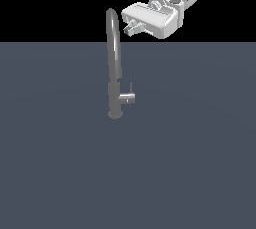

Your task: Turn on the faucet by rotating a designated handle.

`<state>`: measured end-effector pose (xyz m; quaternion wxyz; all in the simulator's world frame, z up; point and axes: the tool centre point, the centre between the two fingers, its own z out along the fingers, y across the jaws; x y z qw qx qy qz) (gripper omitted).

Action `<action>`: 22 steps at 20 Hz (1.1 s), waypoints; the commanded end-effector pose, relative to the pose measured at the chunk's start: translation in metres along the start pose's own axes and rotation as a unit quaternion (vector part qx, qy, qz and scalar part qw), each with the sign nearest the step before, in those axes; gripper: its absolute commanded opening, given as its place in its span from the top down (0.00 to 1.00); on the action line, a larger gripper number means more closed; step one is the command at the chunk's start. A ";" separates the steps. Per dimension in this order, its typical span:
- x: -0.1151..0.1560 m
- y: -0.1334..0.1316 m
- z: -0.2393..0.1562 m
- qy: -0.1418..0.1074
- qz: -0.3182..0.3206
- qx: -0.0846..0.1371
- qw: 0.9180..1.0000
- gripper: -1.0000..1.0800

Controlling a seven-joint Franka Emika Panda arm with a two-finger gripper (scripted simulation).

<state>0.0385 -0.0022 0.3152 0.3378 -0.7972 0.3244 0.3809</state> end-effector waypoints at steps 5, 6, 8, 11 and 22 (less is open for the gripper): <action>0.050 -0.003 0.007 -0.060 0.054 0.054 0.995 1.00; 0.059 -0.003 0.009 -0.070 0.063 0.063 0.994 1.00; 0.075 -0.003 0.013 -0.090 0.082 0.081 0.989 1.00; 0.100 -0.002 0.021 -0.120 0.110 0.108 0.981 1.00; 0.165 0.005 0.051 -0.200 0.185 0.181 0.945 1.00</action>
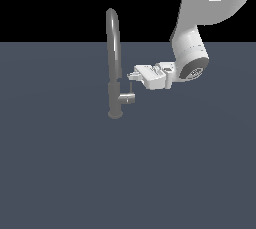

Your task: Turn on the faucet by rotating a designated handle.

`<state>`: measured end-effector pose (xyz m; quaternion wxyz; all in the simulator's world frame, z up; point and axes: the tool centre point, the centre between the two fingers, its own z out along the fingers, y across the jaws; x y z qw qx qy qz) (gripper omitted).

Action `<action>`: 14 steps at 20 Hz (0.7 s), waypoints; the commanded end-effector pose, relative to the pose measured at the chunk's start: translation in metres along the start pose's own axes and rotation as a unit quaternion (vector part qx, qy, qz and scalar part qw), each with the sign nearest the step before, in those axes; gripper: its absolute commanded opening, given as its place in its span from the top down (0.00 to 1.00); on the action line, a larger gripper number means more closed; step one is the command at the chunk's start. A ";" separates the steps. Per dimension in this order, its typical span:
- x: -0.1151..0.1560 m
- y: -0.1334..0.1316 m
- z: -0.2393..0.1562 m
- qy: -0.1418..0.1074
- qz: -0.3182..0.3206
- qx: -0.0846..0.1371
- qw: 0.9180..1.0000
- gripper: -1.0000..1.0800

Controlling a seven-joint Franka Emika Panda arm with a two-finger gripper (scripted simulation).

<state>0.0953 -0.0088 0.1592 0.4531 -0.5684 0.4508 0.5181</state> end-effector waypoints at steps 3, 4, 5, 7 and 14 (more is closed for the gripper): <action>0.017 -0.002 0.003 -0.020 0.019 0.019 0.999 1.00; 0.019 -0.002 0.003 -0.023 0.021 0.021 0.999 1.00; 0.021 -0.002 0.004 -0.024 0.023 0.023 0.999 1.00; 0.022 -0.002 0.004 -0.026 0.024 0.024 0.999 1.00; 0.020 0.003 0.005 -0.026 0.024 0.024 0.999 1.00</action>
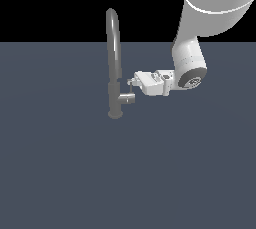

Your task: Turn on the faucet by rotating a designated handle.

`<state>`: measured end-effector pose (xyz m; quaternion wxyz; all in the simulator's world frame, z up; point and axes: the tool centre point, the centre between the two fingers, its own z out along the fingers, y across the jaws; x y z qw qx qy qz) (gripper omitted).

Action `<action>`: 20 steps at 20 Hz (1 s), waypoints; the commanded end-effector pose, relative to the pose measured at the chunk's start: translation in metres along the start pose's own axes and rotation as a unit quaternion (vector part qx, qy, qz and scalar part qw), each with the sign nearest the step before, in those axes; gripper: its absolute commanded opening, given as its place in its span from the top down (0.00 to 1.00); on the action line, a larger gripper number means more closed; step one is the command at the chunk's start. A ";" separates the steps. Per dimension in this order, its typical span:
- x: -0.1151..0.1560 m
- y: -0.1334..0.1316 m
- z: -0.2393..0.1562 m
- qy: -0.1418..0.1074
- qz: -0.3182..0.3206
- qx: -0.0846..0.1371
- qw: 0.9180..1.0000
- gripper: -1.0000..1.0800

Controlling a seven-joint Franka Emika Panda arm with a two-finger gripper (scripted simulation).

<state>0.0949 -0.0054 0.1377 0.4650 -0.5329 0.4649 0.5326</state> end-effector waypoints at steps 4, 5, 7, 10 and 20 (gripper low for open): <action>-0.004 0.009 0.000 0.000 0.000 0.000 1.000 1.00; -0.005 0.011 0.000 0.000 0.000 0.000 1.000 1.00; -0.007 0.015 0.000 0.000 0.000 0.000 1.000 1.00; -0.009 0.021 0.000 0.000 0.000 0.000 1.000 1.00; -0.008 0.038 0.000 0.000 -0.001 0.001 1.000 1.00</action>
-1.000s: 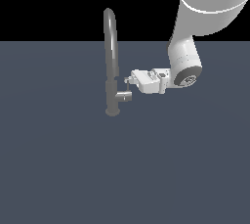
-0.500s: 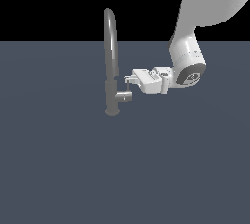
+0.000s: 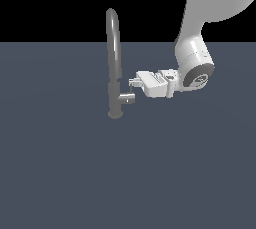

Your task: Turn on the faucet by rotating a designated handle.

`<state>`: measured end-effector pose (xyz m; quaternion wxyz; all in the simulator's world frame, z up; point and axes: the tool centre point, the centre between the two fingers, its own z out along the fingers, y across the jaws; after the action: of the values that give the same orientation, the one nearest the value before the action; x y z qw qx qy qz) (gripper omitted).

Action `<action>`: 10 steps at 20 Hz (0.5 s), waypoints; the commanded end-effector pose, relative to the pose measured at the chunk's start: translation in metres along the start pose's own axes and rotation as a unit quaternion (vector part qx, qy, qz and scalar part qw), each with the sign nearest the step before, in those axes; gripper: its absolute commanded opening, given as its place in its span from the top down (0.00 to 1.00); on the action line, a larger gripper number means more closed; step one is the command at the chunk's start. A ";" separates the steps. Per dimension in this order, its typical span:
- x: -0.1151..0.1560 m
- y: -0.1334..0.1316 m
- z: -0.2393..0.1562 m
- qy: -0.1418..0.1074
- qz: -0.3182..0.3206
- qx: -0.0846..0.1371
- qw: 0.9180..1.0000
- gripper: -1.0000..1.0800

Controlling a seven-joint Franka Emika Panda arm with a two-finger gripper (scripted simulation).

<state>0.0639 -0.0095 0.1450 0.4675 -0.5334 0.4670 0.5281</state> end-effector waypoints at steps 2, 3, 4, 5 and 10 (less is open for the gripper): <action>-0.001 0.012 0.000 -0.002 0.002 -0.003 1.000 1.00; -0.001 0.014 0.000 -0.002 0.002 -0.003 1.000 1.00; -0.001 0.017 0.000 -0.002 0.002 -0.003 1.000 1.00; -0.001 0.020 0.000 -0.002 0.002 -0.003 1.000 1.00; -0.002 0.022 0.000 -0.001 -0.003 -0.002 1.000 1.00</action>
<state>0.0445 -0.0118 0.1489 0.4688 -0.5359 0.4638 0.5271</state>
